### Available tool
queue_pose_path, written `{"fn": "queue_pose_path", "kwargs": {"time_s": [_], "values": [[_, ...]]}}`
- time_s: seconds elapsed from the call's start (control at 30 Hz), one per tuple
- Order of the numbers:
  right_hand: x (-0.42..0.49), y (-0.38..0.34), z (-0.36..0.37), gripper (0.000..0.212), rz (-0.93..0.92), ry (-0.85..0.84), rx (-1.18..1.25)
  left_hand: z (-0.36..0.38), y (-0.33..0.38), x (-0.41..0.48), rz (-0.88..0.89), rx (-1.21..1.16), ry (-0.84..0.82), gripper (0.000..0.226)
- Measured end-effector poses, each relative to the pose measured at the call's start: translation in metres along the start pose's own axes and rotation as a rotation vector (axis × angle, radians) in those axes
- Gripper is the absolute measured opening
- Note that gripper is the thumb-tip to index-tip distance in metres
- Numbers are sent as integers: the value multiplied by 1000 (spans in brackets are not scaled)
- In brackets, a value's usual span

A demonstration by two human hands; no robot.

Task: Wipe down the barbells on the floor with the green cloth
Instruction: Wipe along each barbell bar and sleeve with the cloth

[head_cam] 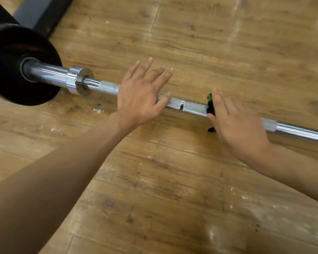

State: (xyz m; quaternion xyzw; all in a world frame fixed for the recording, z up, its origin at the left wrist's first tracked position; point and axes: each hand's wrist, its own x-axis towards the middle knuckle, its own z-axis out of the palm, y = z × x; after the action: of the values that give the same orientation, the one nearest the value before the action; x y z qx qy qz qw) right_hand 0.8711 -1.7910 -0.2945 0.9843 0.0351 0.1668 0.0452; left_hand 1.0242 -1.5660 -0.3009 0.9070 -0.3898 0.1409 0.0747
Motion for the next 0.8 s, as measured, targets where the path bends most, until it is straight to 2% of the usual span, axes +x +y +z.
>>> {"fn": "queue_pose_path", "kwargs": {"time_s": [0.1,0.2,0.33,0.47,0.57,0.67,0.8], "values": [[41,-51,17,59,-17,-6,22,1,0,0,16,4,2,62],[35,-41,15,58,-56,-14,63,0,-2,1,12,6,-25,62],[-20,0,-2,57,52,-36,23,-1,3,-6,-20,12,-6,63],[8,-48,8,54,195,19,1,-3,6,-16,-20,19,15,62],[26,-74,7,54,194,-19,51,-6,6,-20,7,9,-7,61],[0,-48,-7,50,154,-100,114,-8,4,-25,14,3,-11,61],[-54,0,-30,45,324,-96,95,-12,12,-36,-8,-11,-15,66]]}}
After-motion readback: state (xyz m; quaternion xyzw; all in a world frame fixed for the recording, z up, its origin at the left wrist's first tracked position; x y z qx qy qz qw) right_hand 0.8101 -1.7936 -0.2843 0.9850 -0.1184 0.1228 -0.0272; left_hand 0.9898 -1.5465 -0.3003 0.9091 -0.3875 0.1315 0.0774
